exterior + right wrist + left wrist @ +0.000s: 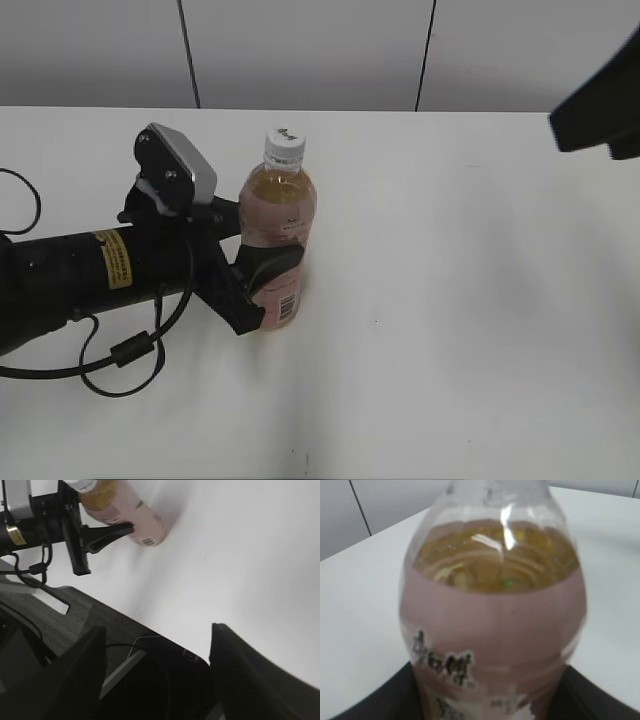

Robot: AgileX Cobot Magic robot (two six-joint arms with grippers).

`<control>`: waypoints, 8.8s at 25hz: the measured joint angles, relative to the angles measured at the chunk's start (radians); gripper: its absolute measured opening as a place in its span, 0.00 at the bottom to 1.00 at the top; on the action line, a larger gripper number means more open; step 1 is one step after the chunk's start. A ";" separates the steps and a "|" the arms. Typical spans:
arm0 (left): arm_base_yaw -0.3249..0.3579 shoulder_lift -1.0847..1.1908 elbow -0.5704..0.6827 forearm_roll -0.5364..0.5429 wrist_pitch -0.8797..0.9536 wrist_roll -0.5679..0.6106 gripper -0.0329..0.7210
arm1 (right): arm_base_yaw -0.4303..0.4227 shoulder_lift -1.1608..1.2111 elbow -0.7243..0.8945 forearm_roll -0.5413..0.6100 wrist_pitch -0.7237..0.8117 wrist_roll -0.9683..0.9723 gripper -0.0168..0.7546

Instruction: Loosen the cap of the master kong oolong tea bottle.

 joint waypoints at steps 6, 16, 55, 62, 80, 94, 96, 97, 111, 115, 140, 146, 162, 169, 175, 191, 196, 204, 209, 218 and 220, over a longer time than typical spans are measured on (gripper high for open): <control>0.000 -0.053 0.000 0.000 0.103 0.031 0.56 | 0.191 0.184 -0.158 -0.034 -0.022 0.196 0.65; 0.000 -0.083 -0.012 0.000 0.170 0.043 0.56 | 0.263 0.476 -0.410 -0.044 -0.024 0.439 0.65; -0.045 -0.083 -0.091 0.026 0.333 0.055 0.56 | 0.281 0.718 -0.543 0.007 -0.031 0.583 0.64; -0.045 -0.083 -0.091 0.026 0.333 0.055 0.56 | 0.281 0.730 -0.543 0.011 -0.036 0.583 0.55; -0.045 -0.083 -0.091 0.026 0.334 0.055 0.56 | 0.283 0.736 -0.543 0.022 -0.036 0.354 0.39; -0.046 -0.083 -0.091 0.034 0.339 0.059 0.56 | 0.283 0.736 -0.543 0.024 -0.020 -0.628 0.39; -0.046 -0.083 -0.091 0.034 0.339 0.059 0.56 | 0.283 0.736 -0.544 0.025 -0.020 -0.792 0.39; -0.046 -0.083 -0.091 0.034 0.339 0.059 0.56 | 0.283 0.736 -0.544 0.025 -0.021 -0.857 0.39; -0.043 -0.083 -0.091 0.006 0.340 0.050 0.56 | 0.283 0.736 -0.544 0.046 -0.069 -1.827 0.38; -0.043 -0.083 -0.091 0.004 0.338 0.049 0.56 | 0.283 0.736 -0.544 0.051 -0.074 -2.003 0.38; -0.044 -0.081 -0.081 -0.102 0.141 0.055 0.56 | 0.242 0.619 -0.544 -0.175 -0.094 -1.480 0.38; -0.044 -0.028 -0.053 -0.136 -0.115 0.043 0.56 | 0.137 0.630 -0.544 -0.205 -0.087 -1.009 0.38; -0.045 0.098 -0.050 -0.100 -0.251 -0.017 0.56 | 0.025 0.701 -0.143 -0.412 -0.220 -0.175 0.37; -0.045 0.100 -0.050 -0.101 -0.200 -0.018 0.56 | 0.019 0.806 -0.105 -0.416 -0.283 -0.135 0.37; -0.045 0.100 -0.050 -0.103 -0.175 -0.020 0.56 | 0.019 0.886 -0.104 -0.415 -0.324 -0.118 0.37; -0.045 0.152 -0.050 -0.115 -0.198 -0.020 0.56 | 0.019 0.893 -0.104 -0.416 -0.380 -0.110 0.56; -0.045 0.152 -0.050 -0.115 -0.201 -0.020 0.56 | 0.019 0.893 -0.104 -0.416 -0.381 -0.098 0.73; -0.046 0.150 -0.051 -0.114 -0.272 -0.020 0.72 | 0.019 0.894 -0.104 -0.415 -0.381 -0.078 0.75; -0.046 0.149 -0.051 -0.106 -0.280 -0.020 0.73 | 0.019 0.894 -0.104 -0.415 -0.379 -0.077 0.75; -0.031 0.147 0.012 -0.105 -0.309 -0.020 0.73 | 0.019 0.878 -0.104 -0.418 -0.354 -0.075 0.75; -0.010 0.147 0.050 -0.111 -0.327 -0.020 0.74 | 0.019 0.868 -0.104 -0.418 -0.351 -0.074 0.75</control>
